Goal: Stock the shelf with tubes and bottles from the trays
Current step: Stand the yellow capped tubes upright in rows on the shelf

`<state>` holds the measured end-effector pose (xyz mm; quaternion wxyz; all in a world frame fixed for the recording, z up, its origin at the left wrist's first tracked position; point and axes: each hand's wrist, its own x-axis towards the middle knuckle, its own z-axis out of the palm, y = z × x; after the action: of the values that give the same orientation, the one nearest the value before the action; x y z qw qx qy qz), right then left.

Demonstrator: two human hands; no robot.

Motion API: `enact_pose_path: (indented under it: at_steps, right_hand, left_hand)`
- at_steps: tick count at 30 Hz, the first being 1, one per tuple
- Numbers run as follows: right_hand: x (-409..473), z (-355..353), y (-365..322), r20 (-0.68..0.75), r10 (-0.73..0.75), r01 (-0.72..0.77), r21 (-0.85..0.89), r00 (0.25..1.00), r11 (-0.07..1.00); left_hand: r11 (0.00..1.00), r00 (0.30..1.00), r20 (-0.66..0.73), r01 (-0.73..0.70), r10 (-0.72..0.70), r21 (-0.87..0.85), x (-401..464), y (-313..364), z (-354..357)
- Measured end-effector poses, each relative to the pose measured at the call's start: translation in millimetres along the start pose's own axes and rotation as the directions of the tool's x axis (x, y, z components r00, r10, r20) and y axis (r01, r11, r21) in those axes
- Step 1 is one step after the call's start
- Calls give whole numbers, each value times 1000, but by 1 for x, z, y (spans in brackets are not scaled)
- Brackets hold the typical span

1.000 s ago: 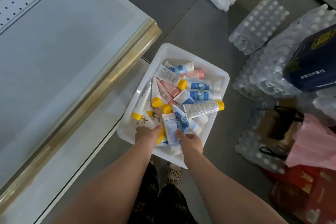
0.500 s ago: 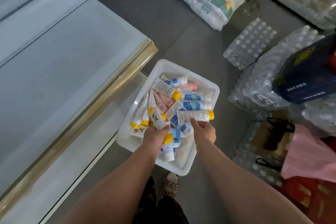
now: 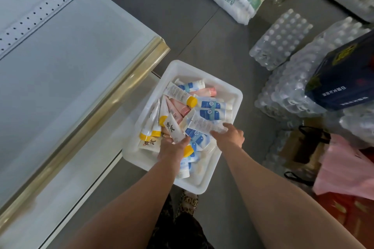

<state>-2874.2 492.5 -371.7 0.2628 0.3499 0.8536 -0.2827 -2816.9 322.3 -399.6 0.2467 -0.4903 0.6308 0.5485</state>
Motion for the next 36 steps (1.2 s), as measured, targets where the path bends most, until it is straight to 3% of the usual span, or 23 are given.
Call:
enact_pose_path:
  at_steps: [5,11,16,19,22,27,30,36]
  right_hand:
    - [-2,15,17,82,88,-89,4,993,996]
    - [-20,7,17,257,157,-211,198,953,957]
    - [-50,-3,0,406,155,-335,421,900,843]
    - [-74,-12,-12,440,70,-332,555,895,763]
    - [-99,-27,-30,449,-34,-288,627,893,723]
    - [-148,-49,-74,391,-289,-119,749,874,652]
    - [-182,-62,-107,346,-451,0,793,823,609]
    - [-274,-83,-171,296,-686,158,842,665,517]
  left_hand:
    - [1000,1000,9,8,-8,-14,-7,7,-1]
    - [997,999,28,35,-33,-72,-26,18,-7]
    - [942,978,183,148,-96,-301,-44,24,-24]
    - [899,965,263,97,21,-426,-62,31,-40]
    - [858,950,258,-20,176,-513,-89,46,-59]
    - [776,844,249,-268,474,-570,-146,79,-113]
    - [723,769,198,-433,608,-538,-176,97,-151]
    - [520,726,-18,-509,687,-686,-240,117,-235]
